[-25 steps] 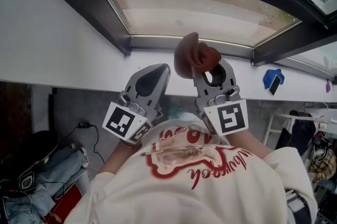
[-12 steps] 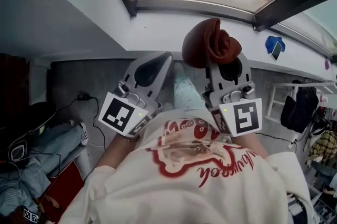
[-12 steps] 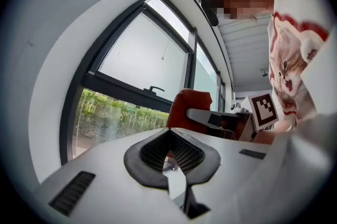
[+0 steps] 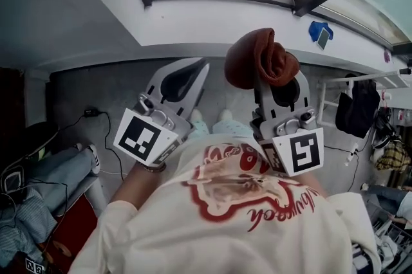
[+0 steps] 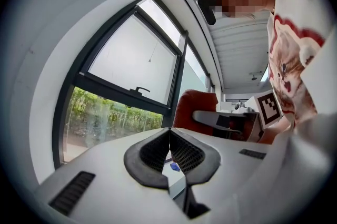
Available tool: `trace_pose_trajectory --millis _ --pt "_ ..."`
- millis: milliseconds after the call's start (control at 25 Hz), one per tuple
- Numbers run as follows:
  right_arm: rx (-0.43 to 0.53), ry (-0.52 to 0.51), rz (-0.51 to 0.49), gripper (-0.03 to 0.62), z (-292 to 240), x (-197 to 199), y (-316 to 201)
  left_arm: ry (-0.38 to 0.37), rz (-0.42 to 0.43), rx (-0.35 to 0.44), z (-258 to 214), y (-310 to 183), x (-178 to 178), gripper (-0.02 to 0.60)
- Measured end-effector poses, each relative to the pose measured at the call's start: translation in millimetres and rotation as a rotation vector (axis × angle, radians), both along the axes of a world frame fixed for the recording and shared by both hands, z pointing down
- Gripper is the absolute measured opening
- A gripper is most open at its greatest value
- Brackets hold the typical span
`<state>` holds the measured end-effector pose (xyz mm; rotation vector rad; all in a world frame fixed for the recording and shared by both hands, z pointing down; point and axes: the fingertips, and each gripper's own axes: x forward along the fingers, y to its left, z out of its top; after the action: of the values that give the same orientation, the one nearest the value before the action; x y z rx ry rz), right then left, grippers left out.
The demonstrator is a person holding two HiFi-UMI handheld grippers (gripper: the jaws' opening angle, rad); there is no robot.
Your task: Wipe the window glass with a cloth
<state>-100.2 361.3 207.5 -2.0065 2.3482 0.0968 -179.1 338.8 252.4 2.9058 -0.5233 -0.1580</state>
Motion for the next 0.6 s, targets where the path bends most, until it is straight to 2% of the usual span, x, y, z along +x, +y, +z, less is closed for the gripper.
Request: trace_pose_trajectory --millis 320,480,600 --pt "0.009 -0.002 -0.018 0.075 4 9 53 0.001 0.005 0.002 -4 54 13 0.021" --pt "0.027 0.01 -0.005 0.075 2 32 111 0.005 0.025 -0.002 -8 114 39 0.021" --pt "0.014 0.007 0.008 0.075 3 52 162 0.028 0.029 -0.034 -9 171 64 0.021"
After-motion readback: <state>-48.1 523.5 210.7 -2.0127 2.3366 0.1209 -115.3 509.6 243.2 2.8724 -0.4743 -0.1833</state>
